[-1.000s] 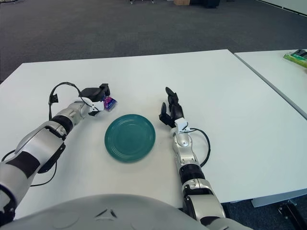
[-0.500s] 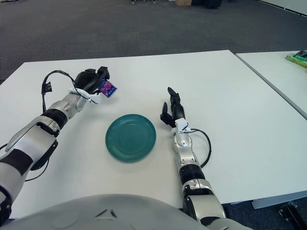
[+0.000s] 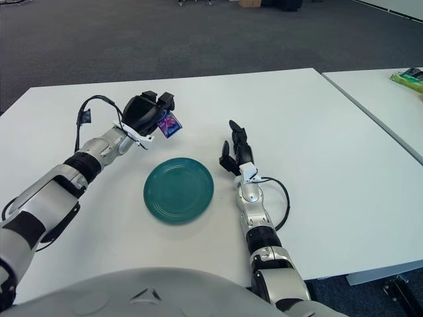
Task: Put the gum into the plate.
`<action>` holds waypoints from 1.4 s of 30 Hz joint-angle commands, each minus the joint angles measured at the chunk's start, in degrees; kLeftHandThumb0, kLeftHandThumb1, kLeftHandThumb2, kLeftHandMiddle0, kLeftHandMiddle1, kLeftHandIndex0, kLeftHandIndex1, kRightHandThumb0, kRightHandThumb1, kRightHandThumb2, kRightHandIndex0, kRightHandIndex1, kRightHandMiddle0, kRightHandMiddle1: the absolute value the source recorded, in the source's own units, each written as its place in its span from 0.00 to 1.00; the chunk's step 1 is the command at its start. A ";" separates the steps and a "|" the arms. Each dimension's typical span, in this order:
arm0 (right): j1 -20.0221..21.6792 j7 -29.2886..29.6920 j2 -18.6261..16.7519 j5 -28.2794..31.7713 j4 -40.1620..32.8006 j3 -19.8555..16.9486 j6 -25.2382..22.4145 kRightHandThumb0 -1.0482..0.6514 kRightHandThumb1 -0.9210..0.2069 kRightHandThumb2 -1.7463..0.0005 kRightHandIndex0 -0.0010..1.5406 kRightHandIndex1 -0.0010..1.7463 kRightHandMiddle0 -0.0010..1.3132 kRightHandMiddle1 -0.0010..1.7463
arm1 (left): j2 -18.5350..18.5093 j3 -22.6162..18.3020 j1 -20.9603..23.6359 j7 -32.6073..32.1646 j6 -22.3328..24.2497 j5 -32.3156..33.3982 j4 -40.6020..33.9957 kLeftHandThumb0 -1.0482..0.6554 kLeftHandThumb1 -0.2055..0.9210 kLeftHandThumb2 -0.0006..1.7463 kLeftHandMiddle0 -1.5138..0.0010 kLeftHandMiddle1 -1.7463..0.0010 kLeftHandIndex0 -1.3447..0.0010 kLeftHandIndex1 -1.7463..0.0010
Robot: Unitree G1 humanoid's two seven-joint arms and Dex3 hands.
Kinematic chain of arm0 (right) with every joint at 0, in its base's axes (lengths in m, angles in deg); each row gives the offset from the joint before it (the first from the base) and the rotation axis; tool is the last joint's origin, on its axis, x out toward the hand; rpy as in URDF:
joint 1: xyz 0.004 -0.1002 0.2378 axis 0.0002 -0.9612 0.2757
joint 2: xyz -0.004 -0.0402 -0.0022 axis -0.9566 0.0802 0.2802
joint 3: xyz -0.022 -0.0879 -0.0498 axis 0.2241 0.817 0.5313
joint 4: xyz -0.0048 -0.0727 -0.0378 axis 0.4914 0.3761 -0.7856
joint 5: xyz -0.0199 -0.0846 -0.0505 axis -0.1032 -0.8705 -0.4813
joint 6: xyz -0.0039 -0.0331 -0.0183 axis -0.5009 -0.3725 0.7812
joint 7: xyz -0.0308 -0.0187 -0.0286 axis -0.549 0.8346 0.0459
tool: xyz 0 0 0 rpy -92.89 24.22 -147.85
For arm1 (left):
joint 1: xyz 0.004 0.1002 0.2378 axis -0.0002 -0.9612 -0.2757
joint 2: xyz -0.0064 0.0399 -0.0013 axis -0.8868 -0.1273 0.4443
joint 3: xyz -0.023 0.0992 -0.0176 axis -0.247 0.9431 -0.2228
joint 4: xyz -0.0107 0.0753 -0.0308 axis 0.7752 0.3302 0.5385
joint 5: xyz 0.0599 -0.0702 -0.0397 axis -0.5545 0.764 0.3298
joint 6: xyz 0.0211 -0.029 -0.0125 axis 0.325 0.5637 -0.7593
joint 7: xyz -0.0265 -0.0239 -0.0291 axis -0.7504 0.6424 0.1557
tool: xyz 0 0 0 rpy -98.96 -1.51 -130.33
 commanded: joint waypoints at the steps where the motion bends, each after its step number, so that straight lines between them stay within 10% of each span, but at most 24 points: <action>1: -6.68 0.13 -1.47 -0.89 5.30 0.83 -3.17 0.19 0.00 0.47 0.11 0.01 0.00 0.27 | -1.65 2.48 -3.06 -1.84 -0.01 -3.80 -4.63 0.61 0.16 0.96 0.42 0.04 0.52 0.00; 7: -6.50 -1.60 -1.50 0.54 5.99 0.38 -3.18 0.20 0.00 0.46 0.10 0.00 0.00 0.28 | -5.35 4.69 -10.53 1.92 -0.53 -7.83 -17.93 0.61 0.13 0.99 0.42 0.01 0.50 0.00; 26: -6.00 -0.52 -1.61 -0.50 8.55 0.19 -2.68 0.22 0.00 0.44 0.07 0.00 0.00 0.24 | -8.81 6.64 -14.84 1.99 -3.79 -14.10 -24.92 0.61 0.15 0.95 0.39 0.10 0.51 0.00; 42: -6.35 -0.46 -1.29 -1.01 6.91 0.78 -4.95 0.21 0.00 0.44 0.07 0.00 0.00 0.24 | -13.54 3.94 -19.96 19.12 -8.08 -10.23 -38.40 0.61 0.15 0.96 0.42 0.01 0.47 0.07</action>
